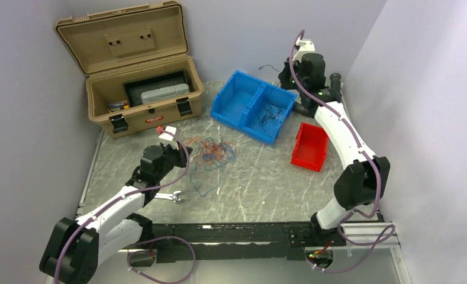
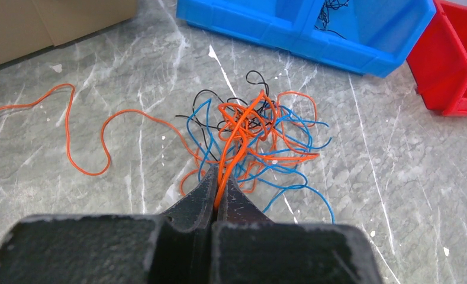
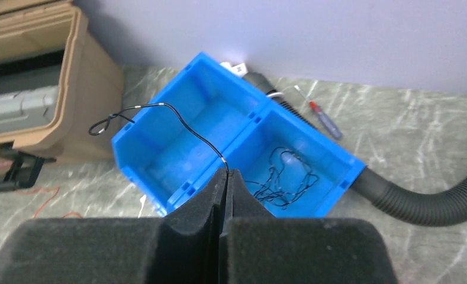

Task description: Untangle the cables

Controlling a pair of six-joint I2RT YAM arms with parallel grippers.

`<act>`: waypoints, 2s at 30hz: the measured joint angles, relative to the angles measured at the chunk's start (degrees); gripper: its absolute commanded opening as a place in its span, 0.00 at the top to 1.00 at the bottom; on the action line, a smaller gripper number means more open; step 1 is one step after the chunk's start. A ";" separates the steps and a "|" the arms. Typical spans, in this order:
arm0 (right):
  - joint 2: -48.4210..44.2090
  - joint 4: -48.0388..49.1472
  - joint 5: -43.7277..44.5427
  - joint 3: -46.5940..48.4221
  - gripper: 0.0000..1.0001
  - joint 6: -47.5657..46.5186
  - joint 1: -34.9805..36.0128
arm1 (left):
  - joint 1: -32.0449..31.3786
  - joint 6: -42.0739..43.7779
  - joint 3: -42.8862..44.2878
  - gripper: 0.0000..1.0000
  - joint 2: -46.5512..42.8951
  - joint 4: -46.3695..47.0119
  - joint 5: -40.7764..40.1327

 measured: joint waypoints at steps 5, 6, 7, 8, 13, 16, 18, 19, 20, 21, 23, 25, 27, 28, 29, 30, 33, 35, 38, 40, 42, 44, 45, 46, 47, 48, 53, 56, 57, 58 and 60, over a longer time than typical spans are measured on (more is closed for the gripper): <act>0.79 -0.02 3.23 0.85 1.00 1.46 -1.73 | 0.00 0.02 0.00 1.00 -0.02 -0.72 -0.17; 1.33 -0.04 4.15 0.85 1.00 1.55 -1.73 | 0.00 0.02 0.00 1.00 -0.02 -0.83 -0.17; 2.19 0.00 5.20 0.81 1.00 1.68 -1.70 | 0.00 0.02 0.00 1.00 -0.02 -0.94 -0.17; 3.02 -0.02 6.29 0.79 1.00 1.70 -1.70 | 0.00 0.04 0.00 1.00 -0.02 -1.01 -0.17; 10.19 0.04 12.87 0.70 1.00 1.88 -1.60 | 0.00 0.26 0.00 1.00 -0.04 -1.11 -0.15; 15.34 -0.02 16.74 0.70 1.00 2.51 -1.60 | 0.00 0.42 0.00 1.00 -0.04 -1.14 -0.17; 18.21 -0.24 18.38 0.70 1.00 2.89 -1.53 | 0.00 0.44 0.00 1.00 -0.07 -1.14 -0.17; 19.56 -0.46 19.06 0.70 1.00 3.02 -1.44 | 0.00 0.42 0.00 1.00 -0.11 -1.14 -0.17; 20.81 -0.68 19.69 0.70 1.00 3.17 -1.38 | 0.00 0.44 0.00 1.00 -0.13 -1.14 -0.17; 21.79 -0.96 20.00 0.72 1.00 3.23 -1.33 | 0.00 0.44 0.00 1.00 -0.13 -1.14 -0.15; 23.91 -1.68 20.11 1.27 1.00 3.30 -1.07 | 0.00 0.44 0.00 1.00 -0.13 -1.16 -0.15; 25.79 -2.86 20.52 2.84 1.00 2.97 -0.31 | 0.00 0.44 0.00 1.00 -0.13 -1.11 -0.15; 28.04 -5.46 21.07 5.90 1.00 2.58 0.52 | 0.00 0.44 0.00 1.00 0.00 -1.11 -0.13; 29.20 -6.40 21.16 7.63 0.94 2.47 0.74 | 0.00 0.46 0.00 1.00 0.11 -1.11 -0.11; 30.71 -8.13 21.29 10.05 0.87 2.43 0.96 | 0.00 0.46 0.00 1.00 0.31 -1.07 -0.11; 32.22 -9.42 21.35 12.48 0.79 2.45 1.20 | 0.00 0.46 0.00 1.00 0.52 -1.07 -0.04; 33.48 -11.28 20.87 14.47 0.61 2.29 1.81 | 0.00 0.63 0.00 1.00 1.44 -1.03 0.68; 32.30 -11.63 20.44 13.38 0.56 2.23 1.86 | 0.00 0.92 0.00 1.00 1.86 -0.94 1.40; 28.68 -13.00 19.02 11.17 0.46 2.14 1.81 | 0.00 1.51 0.00 1.00 2.47 -0.42 2.78; 25.49 -13.31 17.29 10.05 0.34 2.03 1.99 | 0.00 1.92 0.00 1.00 2.80 0.04 3.85; 20.74 -13.05 15.10 7.61 0.26 1.64 2.29 | 0.00 2.21 0.00 1.00 2.86 0.31 4.66; 14.97 -11.96 13.42 3.69 0.24 1.03 3.39 | 0.00 2.97 0.00 1.00 2.82 0.42 5.16; 12.20 -11.50 12.68 1.64 0.24 0.74 4.39 | 0.00 3.23 0.00 1.00 2.73 0.39 5.31; 9.62 -11.10 11.78 -0.11 0.24 0.59 5.73 | 0.00 3.54 0.00 1.00 2.49 0.26 5.31; 7.87 -10.60 10.91 -1.40 0.24 0.46 6.86 | 0.00 3.78 0.00 1.00 2.14 0.20 5.31; 5.97 -9.94 9.53 -2.93 0.24 0.24 8.22 | 0.00 4.15 -0.02 1.00 1.66 0.17 5.31; 0.31 -5.22 1.25 -11.32 0.22 0.20 12.26 | 0.00 5.01 -0.70 1.00 -1.42 0.83 5.25; -2.93 -1.33 -2.75 -18.43 0.23 0.79 13.51 | 0.00 5.01 -1.42 1.00 -2.40 1.09 5.27; -3.69 -0.28 -3.63 -20.52 0.23 1.07 13.99 | 0.00 5.01 -1.44 1.00 -2.43 1.11 5.29; -4.15 0.72 -4.57 -22.25 0.23 1.44 14.47 | 0.00 5.01 -1.44 1.00 -2.43 1.14 5.29; -4.31 3.04 -6.12 -24.85 0.23 1.88 15.58 | 0.00 4.98 -1.49 1.00 -2.43 1.40 5.31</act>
